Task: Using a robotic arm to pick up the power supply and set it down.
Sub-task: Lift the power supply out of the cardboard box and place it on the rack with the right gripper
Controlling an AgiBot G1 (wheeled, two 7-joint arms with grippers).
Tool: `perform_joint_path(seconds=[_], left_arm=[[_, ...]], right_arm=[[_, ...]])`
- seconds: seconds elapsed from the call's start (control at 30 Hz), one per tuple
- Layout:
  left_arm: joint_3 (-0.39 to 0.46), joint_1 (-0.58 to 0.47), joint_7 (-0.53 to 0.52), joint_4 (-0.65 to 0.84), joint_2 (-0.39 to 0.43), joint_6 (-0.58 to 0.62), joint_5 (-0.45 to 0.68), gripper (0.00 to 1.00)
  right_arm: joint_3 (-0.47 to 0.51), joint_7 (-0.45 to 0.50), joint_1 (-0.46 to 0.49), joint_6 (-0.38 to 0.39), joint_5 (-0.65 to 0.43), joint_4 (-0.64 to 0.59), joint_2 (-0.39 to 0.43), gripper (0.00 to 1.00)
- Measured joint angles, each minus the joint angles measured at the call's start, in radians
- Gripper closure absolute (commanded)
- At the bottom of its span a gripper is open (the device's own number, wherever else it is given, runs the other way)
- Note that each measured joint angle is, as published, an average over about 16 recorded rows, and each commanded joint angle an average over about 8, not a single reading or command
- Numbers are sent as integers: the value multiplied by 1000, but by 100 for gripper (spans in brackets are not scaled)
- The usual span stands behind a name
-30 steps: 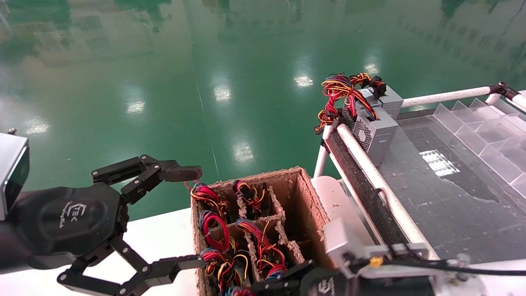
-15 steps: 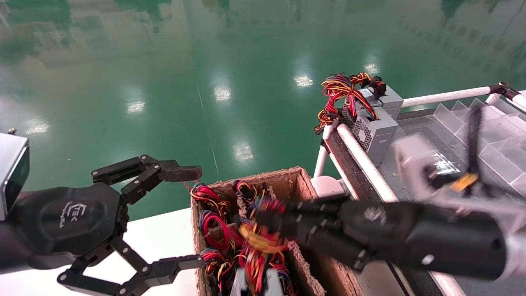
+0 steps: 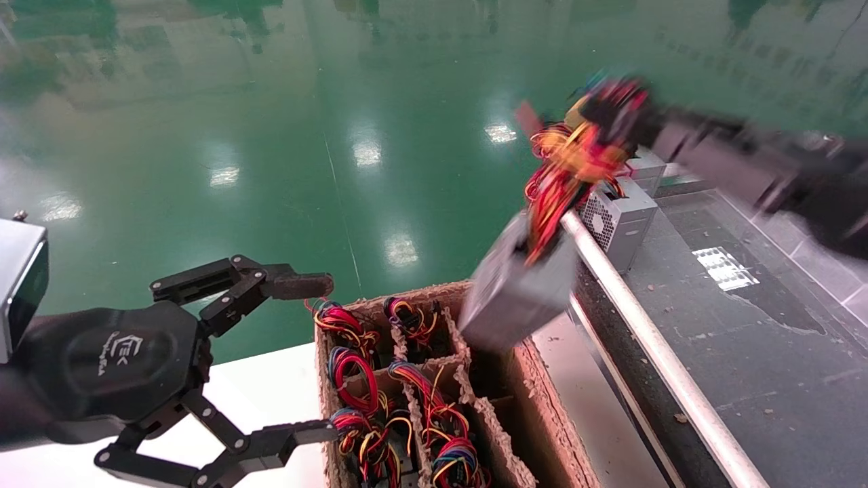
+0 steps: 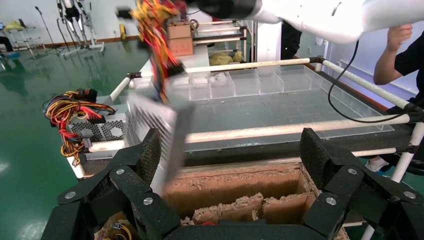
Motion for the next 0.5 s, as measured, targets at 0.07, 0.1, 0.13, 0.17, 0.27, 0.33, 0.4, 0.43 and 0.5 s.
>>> perform_joint_path(seconds=[0.07, 0.1, 0.13, 0.17, 0.27, 0.33, 0.4, 0.43, 0.5], left_arm=[[0, 0, 0, 0, 0, 0, 0, 0], [0, 0, 0, 0, 0, 0, 0, 0], [0, 0, 0, 0, 0, 0, 0, 0], [0, 0, 0, 0, 0, 0, 0, 0], [0, 0, 0, 0, 0, 0, 0, 0], [0, 0, 0, 0, 0, 0, 0, 0], [0, 0, 0, 0, 0, 0, 0, 0], [0, 0, 0, 0, 0, 0, 0, 0], [0, 0, 0, 0, 0, 0, 0, 0]], right_arm=[[1, -22, 33, 1, -18, -50, 13, 100], [0, -33, 49, 2, -28, -77, 19, 100], [-1, -44, 65, 2, -39, -103, 26, 100], [-2, -56, 81, 2, -51, -131, 32, 100], [-10, -93, 125, -1, -86, -213, 52, 100], [-17, -118, 151, -3, -111, -266, 65, 100], [-25, -143, 176, -3, -136, -317, 77, 100], [-30, -155, 188, -3, -148, -342, 82, 100], [-39, -177, 211, 2, -172, -392, 92, 100]])
